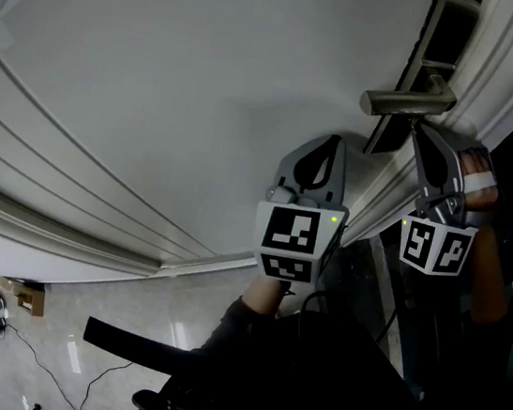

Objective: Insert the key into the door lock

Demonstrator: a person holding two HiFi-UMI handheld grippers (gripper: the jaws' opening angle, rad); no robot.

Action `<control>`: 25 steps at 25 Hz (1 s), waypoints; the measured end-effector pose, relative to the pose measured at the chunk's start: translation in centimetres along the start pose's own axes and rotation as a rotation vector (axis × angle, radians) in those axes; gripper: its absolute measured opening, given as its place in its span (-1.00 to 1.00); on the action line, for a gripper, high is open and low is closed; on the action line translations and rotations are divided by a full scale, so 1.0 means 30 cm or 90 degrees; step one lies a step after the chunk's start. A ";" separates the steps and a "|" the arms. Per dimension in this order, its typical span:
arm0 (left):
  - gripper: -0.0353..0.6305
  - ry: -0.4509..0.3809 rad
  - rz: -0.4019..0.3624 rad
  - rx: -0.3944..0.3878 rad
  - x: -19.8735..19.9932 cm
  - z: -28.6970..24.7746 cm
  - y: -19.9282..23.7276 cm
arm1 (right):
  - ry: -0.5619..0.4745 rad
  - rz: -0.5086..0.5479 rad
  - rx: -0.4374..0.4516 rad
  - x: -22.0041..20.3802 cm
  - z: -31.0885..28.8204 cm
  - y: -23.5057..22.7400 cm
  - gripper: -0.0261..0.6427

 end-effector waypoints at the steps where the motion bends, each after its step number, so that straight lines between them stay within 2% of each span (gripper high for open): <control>1: -0.89 0.000 0.000 0.000 0.000 0.002 0.001 | 0.001 0.000 -0.001 0.001 0.001 0.000 -0.89; 25: -0.89 -0.006 0.007 -0.014 0.002 0.003 0.012 | 0.014 0.003 0.001 0.006 -0.004 0.006 -0.89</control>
Point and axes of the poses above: the fingertips, and each gripper's own axes: z backward along the fingers, y to its left, x out of its top, the point moved 5 cm from there along z, backward along the fingers, and after that the axes turned 10 degrees about -x, right-handed, at the moved point
